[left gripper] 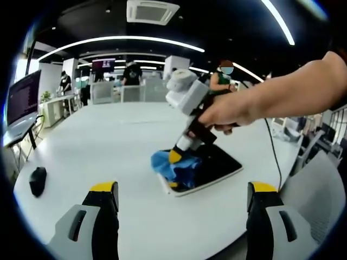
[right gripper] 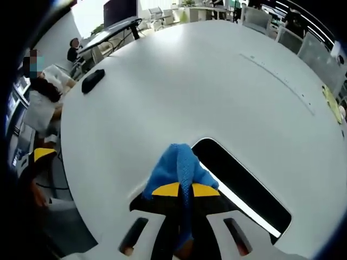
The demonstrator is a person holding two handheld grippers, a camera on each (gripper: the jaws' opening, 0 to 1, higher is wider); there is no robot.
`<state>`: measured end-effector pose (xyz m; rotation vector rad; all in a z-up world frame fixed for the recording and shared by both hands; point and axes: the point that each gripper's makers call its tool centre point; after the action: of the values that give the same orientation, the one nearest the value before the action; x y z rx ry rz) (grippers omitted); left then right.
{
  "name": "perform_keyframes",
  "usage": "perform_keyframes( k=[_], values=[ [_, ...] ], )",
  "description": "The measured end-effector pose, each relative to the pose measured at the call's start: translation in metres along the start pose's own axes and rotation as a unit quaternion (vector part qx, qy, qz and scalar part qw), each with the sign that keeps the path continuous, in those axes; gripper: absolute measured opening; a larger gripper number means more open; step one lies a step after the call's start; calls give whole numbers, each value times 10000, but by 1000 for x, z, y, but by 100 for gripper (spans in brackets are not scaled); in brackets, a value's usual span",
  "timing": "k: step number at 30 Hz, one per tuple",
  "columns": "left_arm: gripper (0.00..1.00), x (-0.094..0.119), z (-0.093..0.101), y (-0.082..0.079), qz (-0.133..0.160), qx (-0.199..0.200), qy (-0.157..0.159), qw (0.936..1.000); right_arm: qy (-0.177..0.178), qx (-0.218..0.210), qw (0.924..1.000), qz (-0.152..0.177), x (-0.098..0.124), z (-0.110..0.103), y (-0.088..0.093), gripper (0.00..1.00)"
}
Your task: Wipe the mirror surface with the cleaning cloth until all visible marks leave the cleaned area.
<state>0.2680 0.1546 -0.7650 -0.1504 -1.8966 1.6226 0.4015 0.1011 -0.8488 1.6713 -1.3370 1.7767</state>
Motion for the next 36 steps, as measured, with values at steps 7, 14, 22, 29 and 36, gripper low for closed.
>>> perform_keyframes(
  k=[7,14,22,29,36],
  values=[
    [99,-1,-1,3,-23,-4,15,10000,19,-88,10000,6,0,12,3,1],
    [99,-1,0,3,-15,1,23,10000,52,-232,9997,25,4,24,11,1],
    [99,-1,1,2,-26,-10,38,10000,86,-253,9996,49,3,35,15,1],
    [99,-1,2,2,-49,-14,44,10000,135,-345,9993,71,11,46,25,1],
    [99,-1,2,2,-65,-22,44,10000,227,-482,9986,67,15,67,35,1]
  ],
)
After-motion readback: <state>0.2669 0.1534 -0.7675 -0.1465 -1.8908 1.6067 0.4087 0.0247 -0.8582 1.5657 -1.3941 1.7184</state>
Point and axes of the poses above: the point that each gripper's makers call its tool centre point, and the gripper's own axes: x roughly backward along the fingers, z roughly to its right, y roughly out of its underside, and after that the axes turned 11 degrees about -x, right-handed
